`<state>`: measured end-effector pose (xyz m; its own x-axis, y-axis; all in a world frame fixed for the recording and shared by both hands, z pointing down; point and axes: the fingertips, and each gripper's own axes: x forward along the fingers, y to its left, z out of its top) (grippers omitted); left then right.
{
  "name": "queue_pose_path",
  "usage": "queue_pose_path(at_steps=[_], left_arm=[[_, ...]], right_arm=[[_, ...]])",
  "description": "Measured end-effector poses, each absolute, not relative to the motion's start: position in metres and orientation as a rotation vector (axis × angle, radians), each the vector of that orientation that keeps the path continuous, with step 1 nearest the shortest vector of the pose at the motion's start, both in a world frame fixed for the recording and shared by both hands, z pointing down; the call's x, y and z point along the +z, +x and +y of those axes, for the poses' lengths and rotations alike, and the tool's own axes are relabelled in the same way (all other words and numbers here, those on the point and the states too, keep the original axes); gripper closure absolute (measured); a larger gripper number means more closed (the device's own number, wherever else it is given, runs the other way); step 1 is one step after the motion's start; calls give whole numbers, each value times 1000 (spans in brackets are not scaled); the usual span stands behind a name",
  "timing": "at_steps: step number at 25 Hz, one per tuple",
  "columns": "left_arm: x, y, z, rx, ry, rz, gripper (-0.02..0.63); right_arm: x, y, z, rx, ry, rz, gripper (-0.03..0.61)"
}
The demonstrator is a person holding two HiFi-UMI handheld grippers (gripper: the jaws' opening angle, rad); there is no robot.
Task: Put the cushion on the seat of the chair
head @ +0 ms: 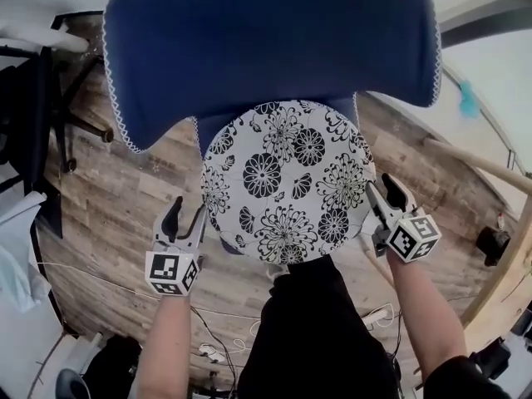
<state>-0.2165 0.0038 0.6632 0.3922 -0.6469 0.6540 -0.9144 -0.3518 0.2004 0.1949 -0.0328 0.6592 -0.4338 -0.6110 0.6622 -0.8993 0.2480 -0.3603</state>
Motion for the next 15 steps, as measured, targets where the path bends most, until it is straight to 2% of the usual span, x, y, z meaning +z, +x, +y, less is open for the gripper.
queue_pose_path(at_steps=[13,15], left_arm=[[543,-211,13,530,2246,-1414,410],[517,-211,17,513,2263,-1430,410]], right_arm=[[541,160,-20,852,1407,-2311,357],[514,153,-15,823,1403,-2340,373]])
